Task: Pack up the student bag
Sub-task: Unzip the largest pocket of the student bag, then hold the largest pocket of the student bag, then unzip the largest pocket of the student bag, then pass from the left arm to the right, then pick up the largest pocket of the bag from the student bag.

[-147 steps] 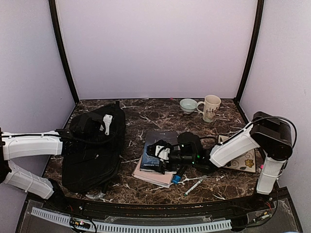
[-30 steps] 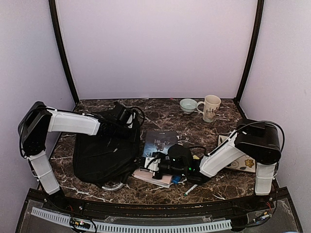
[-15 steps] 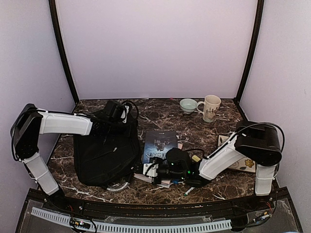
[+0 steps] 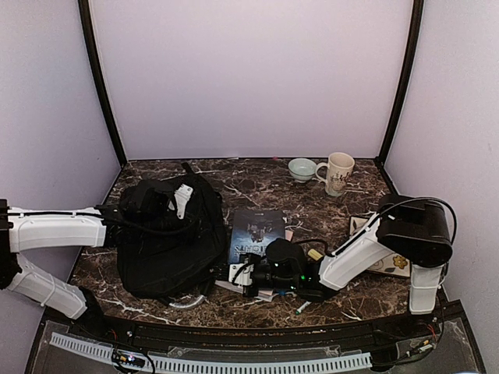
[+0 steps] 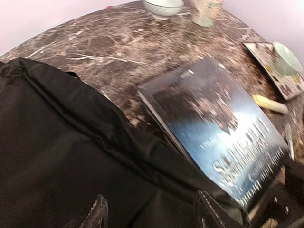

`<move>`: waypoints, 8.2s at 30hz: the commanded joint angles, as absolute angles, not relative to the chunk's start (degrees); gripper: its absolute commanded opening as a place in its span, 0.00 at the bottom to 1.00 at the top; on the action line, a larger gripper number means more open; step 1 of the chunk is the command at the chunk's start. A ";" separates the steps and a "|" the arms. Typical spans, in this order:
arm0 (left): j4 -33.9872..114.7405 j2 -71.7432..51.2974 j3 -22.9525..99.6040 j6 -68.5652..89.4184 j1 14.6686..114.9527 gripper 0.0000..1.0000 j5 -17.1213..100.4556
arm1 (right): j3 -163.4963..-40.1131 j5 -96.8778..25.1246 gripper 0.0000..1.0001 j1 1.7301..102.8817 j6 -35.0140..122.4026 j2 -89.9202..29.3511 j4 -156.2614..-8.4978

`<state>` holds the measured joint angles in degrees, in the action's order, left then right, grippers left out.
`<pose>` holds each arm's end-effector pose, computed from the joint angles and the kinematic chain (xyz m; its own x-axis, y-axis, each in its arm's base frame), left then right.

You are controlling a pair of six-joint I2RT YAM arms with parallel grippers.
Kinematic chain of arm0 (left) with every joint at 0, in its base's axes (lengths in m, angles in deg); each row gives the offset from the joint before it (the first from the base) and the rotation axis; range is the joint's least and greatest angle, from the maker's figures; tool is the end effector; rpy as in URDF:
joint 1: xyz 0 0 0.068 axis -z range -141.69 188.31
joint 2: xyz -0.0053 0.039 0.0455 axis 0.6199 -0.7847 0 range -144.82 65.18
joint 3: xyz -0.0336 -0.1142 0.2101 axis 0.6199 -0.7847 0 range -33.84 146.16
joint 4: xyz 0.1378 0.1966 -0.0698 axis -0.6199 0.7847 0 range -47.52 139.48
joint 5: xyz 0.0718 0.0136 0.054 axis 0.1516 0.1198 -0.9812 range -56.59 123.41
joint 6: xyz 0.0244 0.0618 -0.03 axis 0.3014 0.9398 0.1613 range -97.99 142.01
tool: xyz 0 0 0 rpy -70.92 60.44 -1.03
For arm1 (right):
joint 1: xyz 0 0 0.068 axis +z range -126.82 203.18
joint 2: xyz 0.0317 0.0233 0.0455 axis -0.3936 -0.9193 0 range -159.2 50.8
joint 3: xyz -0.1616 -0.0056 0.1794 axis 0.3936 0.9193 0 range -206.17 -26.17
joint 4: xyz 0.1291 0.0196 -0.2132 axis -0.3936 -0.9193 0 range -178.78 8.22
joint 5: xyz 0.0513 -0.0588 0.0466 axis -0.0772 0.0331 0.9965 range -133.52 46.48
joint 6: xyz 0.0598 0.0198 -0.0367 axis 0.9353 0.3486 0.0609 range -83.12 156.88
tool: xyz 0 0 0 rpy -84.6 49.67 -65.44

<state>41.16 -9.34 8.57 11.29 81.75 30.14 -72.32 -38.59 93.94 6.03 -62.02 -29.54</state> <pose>0.2223 -0.2056 0.1948 -0.4862 0.2048 -0.8495 0.5704 0.8108 -0.1309 0.1225 0.3673 0.1035 0.4260 -0.3300 -0.8424 -0.8732 0.0938 -0.4783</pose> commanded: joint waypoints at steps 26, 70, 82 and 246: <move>34.82 -10.88 2.34 20.23 98.78 0.56 17.09 | -70.87 -39.00 0.00 93.88 7.52 -60.52 -22.29; 40.14 -32.61 37.03 8.34 85.10 0.00 13.37 | -68.44 -32.79 0.00 95.10 6.77 -57.60 -24.27; 40.62 -27.55 33.83 6.82 84.98 0.00 15.56 | -70.66 -32.32 0.00 96.26 6.76 -59.80 -25.75; 71.32 21.00 5.32 -9.79 95.79 0.82 8.68 | -101.41 -49.75 0.00 88.39 31.30 -64.34 -25.62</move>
